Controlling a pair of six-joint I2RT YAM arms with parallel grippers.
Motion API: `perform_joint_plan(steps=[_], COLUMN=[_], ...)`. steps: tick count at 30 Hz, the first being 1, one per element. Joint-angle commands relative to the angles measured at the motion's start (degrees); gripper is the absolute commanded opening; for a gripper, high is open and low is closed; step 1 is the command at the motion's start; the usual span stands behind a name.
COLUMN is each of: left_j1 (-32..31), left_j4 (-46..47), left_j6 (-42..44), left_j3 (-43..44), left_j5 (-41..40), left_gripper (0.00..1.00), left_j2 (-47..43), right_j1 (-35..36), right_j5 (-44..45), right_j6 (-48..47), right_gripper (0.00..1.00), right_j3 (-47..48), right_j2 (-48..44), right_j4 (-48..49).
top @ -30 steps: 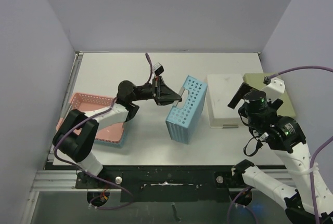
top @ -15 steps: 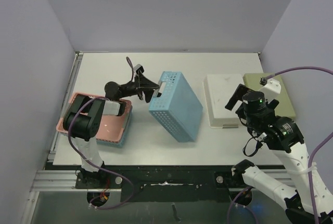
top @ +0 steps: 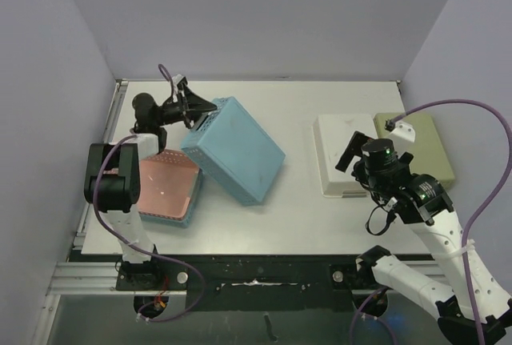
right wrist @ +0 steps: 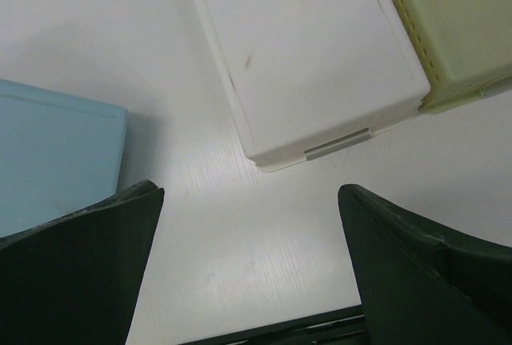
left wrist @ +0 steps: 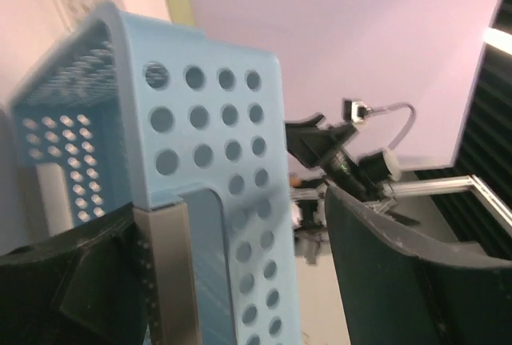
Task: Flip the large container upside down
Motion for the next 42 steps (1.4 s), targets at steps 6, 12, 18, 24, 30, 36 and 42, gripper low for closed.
perform_joint_plan(steps=[6,12,18,24,30,36,42], left_j1=[-6.87,-13.82,-20.03,-22.28,-24.65,-24.43,-24.16], left_j4=[-109.32,-112.91,-122.73,-126.31,-127.22,-114.55,-116.8], left_j6=[80.01,81.45,85.18,86.17,87.35,86.88,83.5], left_j3=[41.96,51.6,68.05,74.63,66.7,33.25,17.06], left_j5=[-24.54,-31.16,-39.85,-58.65,-79.46,-88.17,-87.93], left_gripper=[0.74,0.75,0.76,0.77,0.77,0.78,0.78], left_j2=[9.36,14.5,21.91,19.91,7.6,-18.68,-36.22], right_j1=[-0.05,0.09,0.13,0.11,0.1,0.32,4.79], right_j5=[-2.5,-3.91,-3.6,-3.36,-3.87,-7.09,-13.04], right_j6=[1.74,2.74,2.77,2.69,1.59,-1.83,-4.19], right_gripper=[0.98,0.98,0.98,0.97,0.98,0.98,0.98], right_j3=[-1.23,-3.0,-3.04,-3.46,-3.99,-4.58,-4.16], right_j2=[-0.5,-1.5,-2.0,-2.26,-0.7,3.01,10.41], right_j4=[3.14,3.14,2.37,1.82,3.36,7.67,15.08])
